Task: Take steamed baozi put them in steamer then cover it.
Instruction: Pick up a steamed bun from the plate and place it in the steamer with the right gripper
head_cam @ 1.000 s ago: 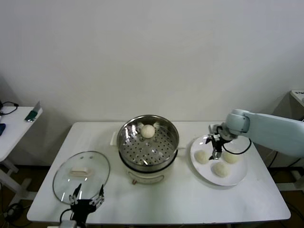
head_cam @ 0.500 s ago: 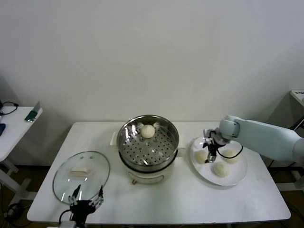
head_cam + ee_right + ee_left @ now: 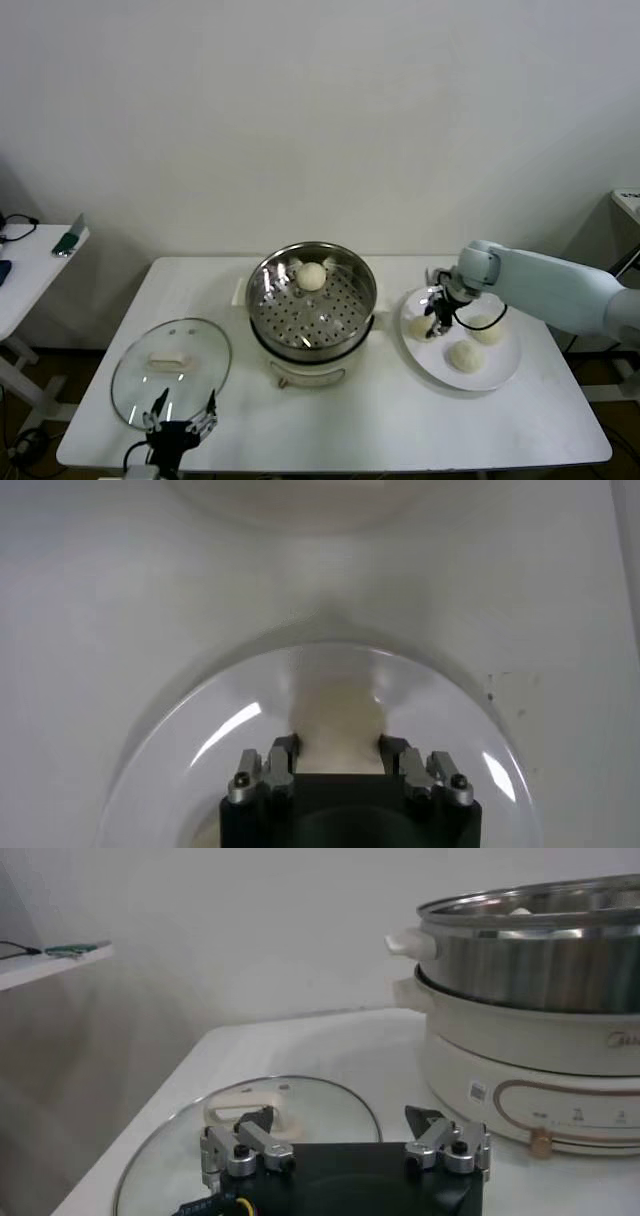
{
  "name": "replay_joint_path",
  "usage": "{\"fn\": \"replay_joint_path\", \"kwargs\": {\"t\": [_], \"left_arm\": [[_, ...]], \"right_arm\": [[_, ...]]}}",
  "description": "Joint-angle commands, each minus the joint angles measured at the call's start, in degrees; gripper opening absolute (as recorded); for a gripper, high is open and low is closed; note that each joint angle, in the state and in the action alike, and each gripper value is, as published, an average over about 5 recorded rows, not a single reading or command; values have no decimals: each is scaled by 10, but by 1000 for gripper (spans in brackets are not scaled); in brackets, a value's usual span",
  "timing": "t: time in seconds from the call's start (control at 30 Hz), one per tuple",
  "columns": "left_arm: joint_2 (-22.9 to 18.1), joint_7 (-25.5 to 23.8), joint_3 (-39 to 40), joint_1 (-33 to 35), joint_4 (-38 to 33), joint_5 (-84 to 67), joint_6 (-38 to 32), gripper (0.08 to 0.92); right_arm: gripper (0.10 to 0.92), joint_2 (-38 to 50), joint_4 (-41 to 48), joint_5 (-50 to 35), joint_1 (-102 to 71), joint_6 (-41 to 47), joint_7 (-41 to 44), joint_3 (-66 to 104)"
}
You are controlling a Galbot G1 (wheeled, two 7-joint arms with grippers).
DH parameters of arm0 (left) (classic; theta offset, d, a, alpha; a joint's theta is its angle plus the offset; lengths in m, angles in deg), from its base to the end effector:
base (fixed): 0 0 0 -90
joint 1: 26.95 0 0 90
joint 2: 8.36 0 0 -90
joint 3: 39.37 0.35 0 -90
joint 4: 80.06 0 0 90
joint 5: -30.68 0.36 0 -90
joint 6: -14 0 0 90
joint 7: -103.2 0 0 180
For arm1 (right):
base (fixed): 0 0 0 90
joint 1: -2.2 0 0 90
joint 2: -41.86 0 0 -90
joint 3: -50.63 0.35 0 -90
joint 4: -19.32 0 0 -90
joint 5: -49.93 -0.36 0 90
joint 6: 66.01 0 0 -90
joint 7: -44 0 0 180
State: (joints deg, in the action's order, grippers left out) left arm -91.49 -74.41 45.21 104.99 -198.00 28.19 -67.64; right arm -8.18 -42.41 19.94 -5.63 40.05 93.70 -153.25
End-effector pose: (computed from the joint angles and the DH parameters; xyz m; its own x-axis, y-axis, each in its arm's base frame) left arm 0.1176 0.0515 -0.3428 -0.9263 -0.0834 0.3674 -0.0396 0.9913 0.1253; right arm 0.5622 -0.1121 -0.2069 -0.1303 -0.1650 0.9776 -0.9895 0.0837 -0.1178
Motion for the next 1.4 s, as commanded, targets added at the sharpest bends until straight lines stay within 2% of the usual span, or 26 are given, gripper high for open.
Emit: {"fn": "replay_joint_path", "kwargs": {"t": [0.03,0.17,0.3,0.47,0.6,0.97,1.2,1.4], "left_arm": [[0,0,1,1,-1,2,0,823],[0,0,4,0,-4,5,1,823],[1,-1,6,-1,-7,6,3,823],[1,-1,6,-3,-11,7,5,823],[2,-1,4,0,-15,5,5,823],[-2,1,2,12,-25,7,3,823],[-5,2,0,16,-28,7,1,823],[-6,2,0,17,-26,8,1,823]], "right_arm": [[563,8,-30,-44,198,-33,57,-92],[566,-12,-57,-110,336,-38,85,-150],[566,-42,-120,-197,415,-14,78,-151],[564,-88,-211,-258,398,36,23,-88],[565,-145,-242,-278,352,64,-19,-54],[564,-287,-145,-207,222,93,-79,-48],[568,-330,-66,-161,149,96,-93,-50],[568,-342,-34,-132,112,96,-102,-53]]}}
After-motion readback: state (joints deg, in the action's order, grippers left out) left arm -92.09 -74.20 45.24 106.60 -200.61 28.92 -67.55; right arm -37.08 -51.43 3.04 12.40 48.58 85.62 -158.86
